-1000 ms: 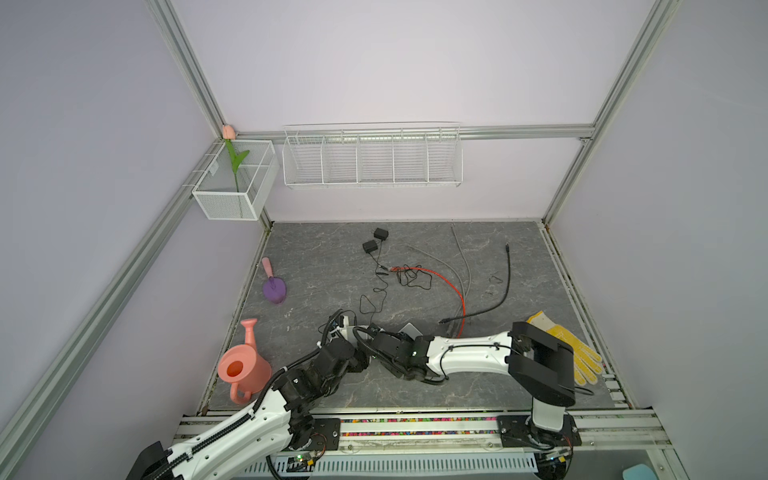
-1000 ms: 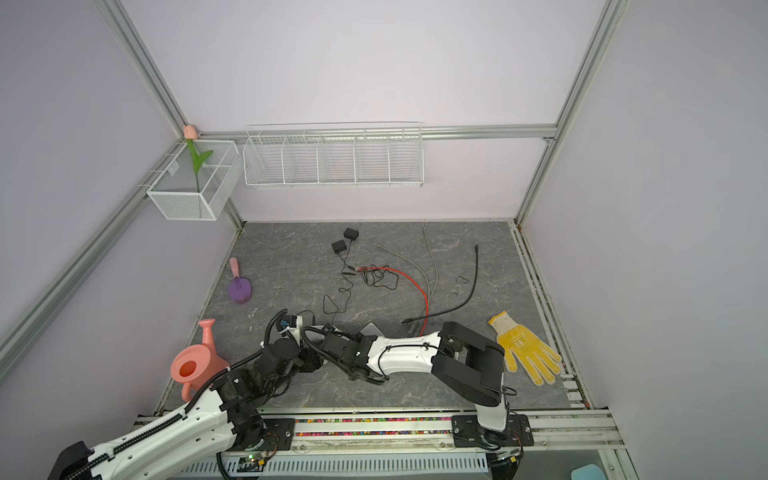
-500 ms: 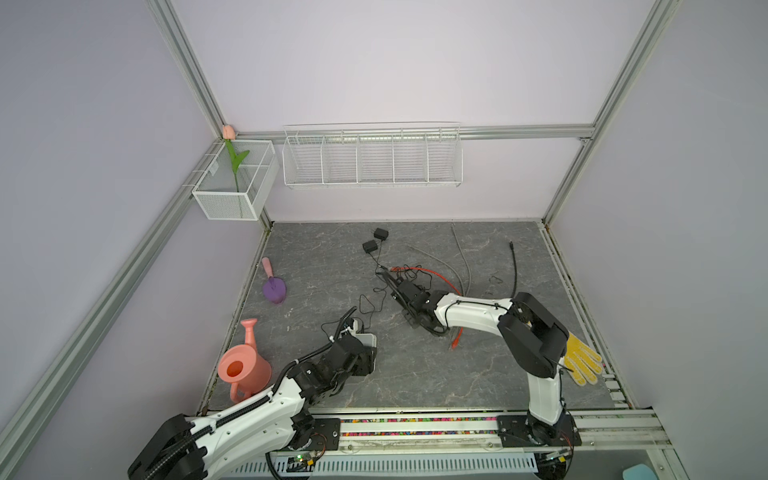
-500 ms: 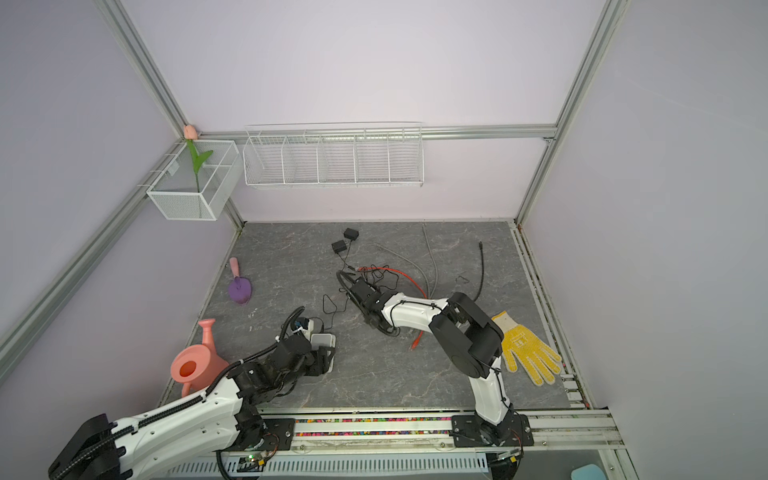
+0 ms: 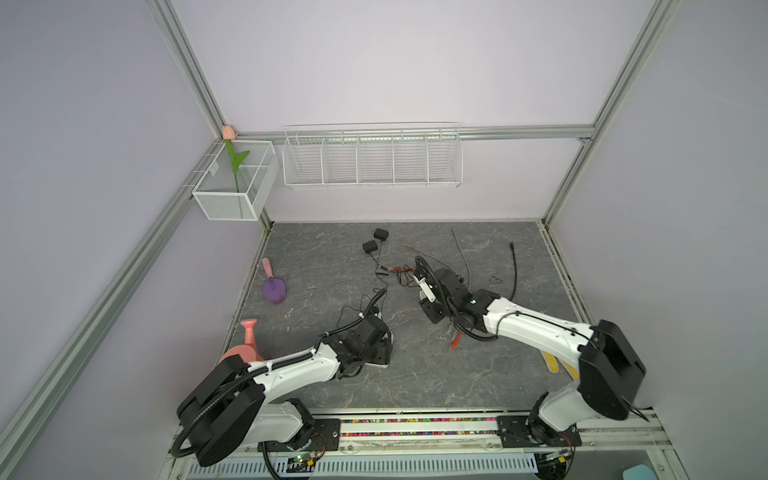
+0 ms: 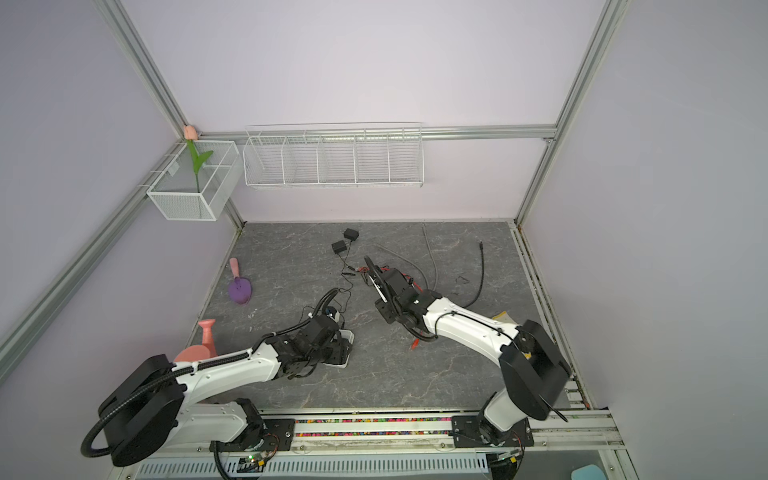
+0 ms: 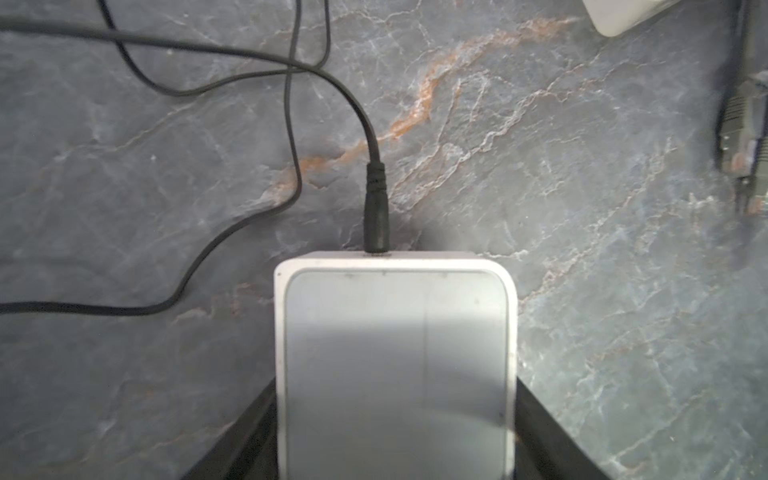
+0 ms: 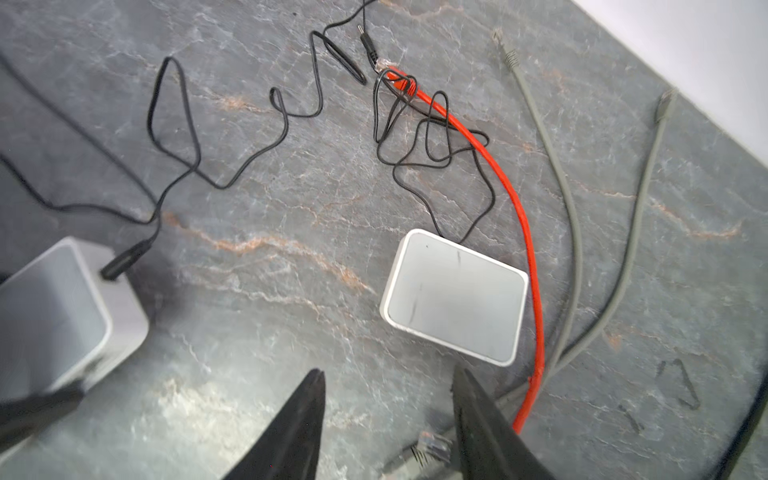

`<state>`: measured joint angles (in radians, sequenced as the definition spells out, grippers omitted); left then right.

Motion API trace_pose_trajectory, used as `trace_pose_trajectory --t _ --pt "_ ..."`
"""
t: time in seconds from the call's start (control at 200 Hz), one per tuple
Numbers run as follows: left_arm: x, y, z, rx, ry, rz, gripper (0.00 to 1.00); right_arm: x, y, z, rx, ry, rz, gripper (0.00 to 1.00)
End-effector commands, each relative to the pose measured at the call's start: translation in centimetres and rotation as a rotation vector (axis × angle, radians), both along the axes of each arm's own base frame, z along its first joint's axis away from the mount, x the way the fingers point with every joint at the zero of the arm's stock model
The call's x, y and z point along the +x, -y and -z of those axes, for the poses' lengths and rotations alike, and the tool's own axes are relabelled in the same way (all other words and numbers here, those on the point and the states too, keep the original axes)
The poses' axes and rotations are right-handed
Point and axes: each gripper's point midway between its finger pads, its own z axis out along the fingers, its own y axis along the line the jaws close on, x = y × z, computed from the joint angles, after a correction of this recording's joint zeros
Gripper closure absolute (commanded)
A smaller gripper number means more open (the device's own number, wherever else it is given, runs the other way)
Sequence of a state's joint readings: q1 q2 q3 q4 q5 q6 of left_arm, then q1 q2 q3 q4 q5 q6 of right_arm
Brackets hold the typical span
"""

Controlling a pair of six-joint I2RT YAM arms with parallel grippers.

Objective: Insert the plug into the switch port

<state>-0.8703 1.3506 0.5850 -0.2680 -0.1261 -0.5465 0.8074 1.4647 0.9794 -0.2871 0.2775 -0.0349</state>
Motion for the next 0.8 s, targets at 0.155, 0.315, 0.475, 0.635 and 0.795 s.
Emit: trace_pose_trajectory --t 0.155,0.315,0.475,0.635,0.795 --pt "0.9 1.0 1.9 0.156 -0.104 0.068 0.78 -2.9 4.2 0.1 -0.102 -0.014 -0.197 0.39" --pt "1.0 0.0 1.1 0.169 -0.081 0.048 0.41 -4.8 4.4 1.0 -0.12 -0.119 -0.274 0.4" --pt "1.4 -1.0 -1.8 0.107 -0.018 0.003 0.0 -4.6 5.2 1.7 -0.103 -0.208 -0.164 0.4" --pt "1.8 -1.4 -5.3 0.022 0.05 -0.021 0.0 -1.8 7.4 3.3 -0.126 -0.279 0.032 0.42" --pt "1.4 -1.8 -9.3 -0.092 0.153 -0.023 0.0 -3.0 7.9 4.7 -0.256 -0.249 -0.148 0.46"
